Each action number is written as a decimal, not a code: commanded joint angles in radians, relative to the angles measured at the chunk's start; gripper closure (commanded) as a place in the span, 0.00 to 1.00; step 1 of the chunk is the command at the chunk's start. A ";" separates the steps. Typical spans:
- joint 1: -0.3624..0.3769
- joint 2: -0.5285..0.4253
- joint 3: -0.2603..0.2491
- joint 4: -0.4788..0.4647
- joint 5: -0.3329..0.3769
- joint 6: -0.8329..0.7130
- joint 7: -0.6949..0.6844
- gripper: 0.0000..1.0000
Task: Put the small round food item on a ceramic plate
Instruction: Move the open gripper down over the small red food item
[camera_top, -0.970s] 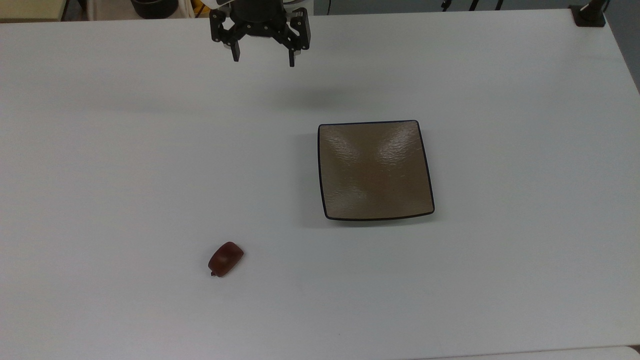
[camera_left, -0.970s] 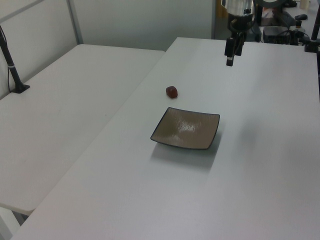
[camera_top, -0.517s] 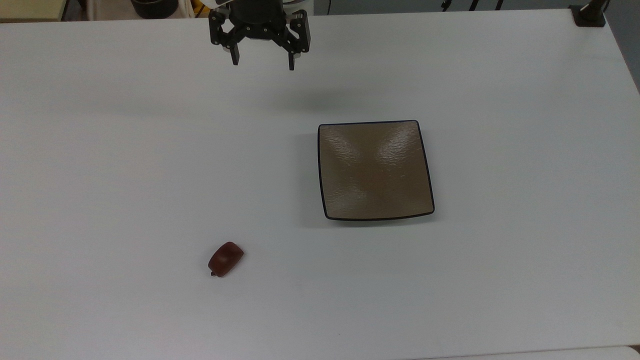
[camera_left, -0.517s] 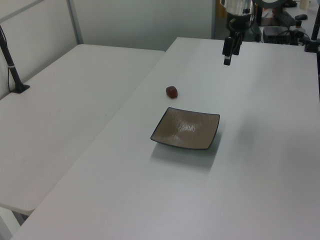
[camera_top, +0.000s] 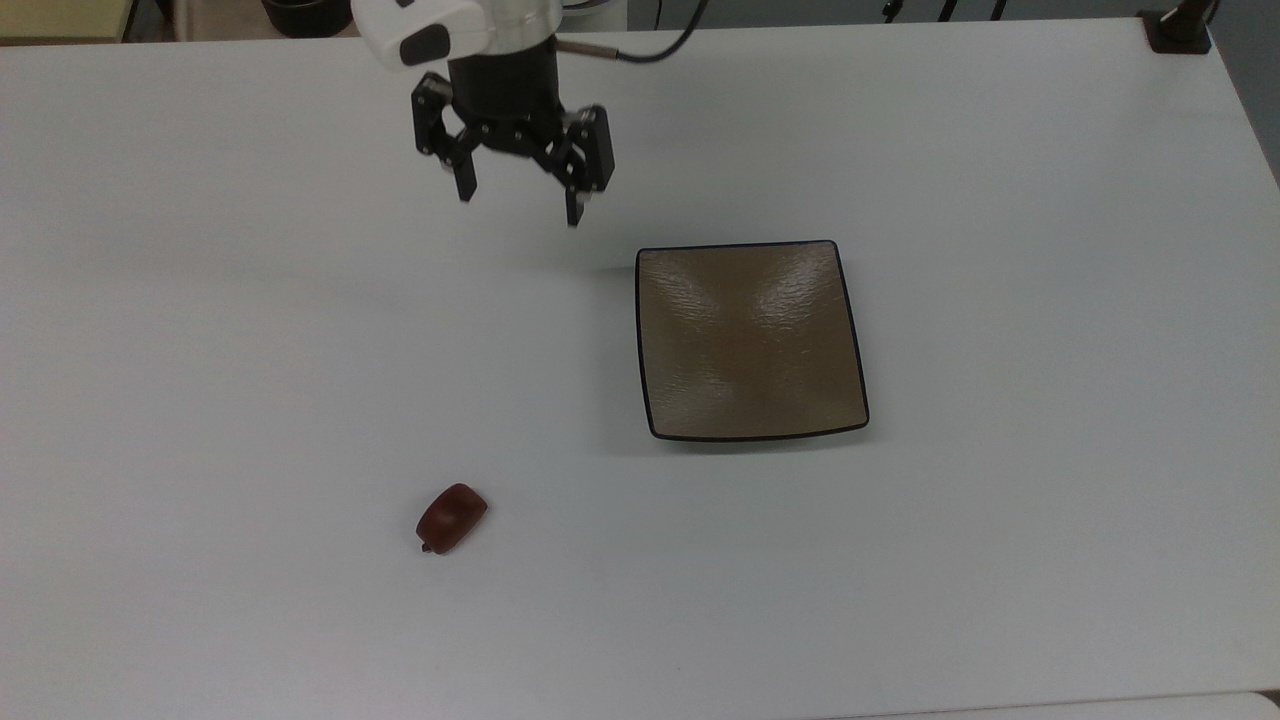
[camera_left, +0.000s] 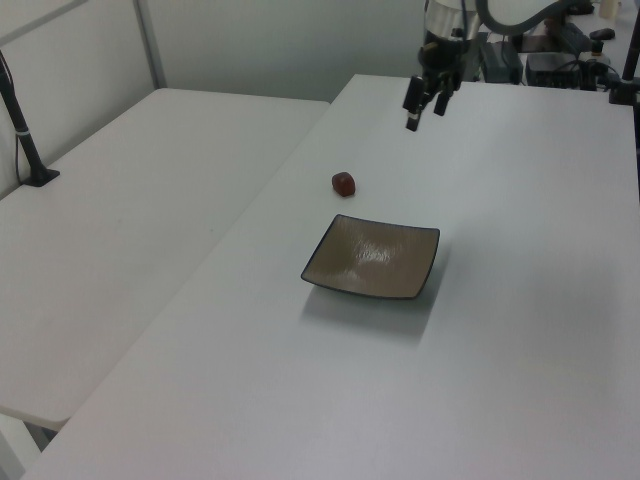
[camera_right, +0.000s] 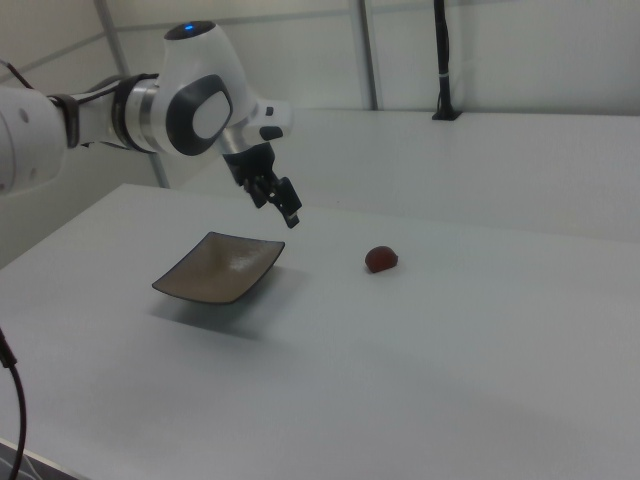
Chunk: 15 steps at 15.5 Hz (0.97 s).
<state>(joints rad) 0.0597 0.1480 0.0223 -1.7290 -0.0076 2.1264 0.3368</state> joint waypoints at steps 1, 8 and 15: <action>-0.004 0.100 -0.015 0.075 -0.002 0.162 0.145 0.00; -0.035 0.333 -0.018 0.288 -0.144 0.291 0.330 0.00; -0.034 0.562 -0.018 0.469 -0.291 0.291 0.455 0.00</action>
<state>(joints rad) 0.0173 0.6200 0.0126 -1.3669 -0.2498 2.4132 0.7387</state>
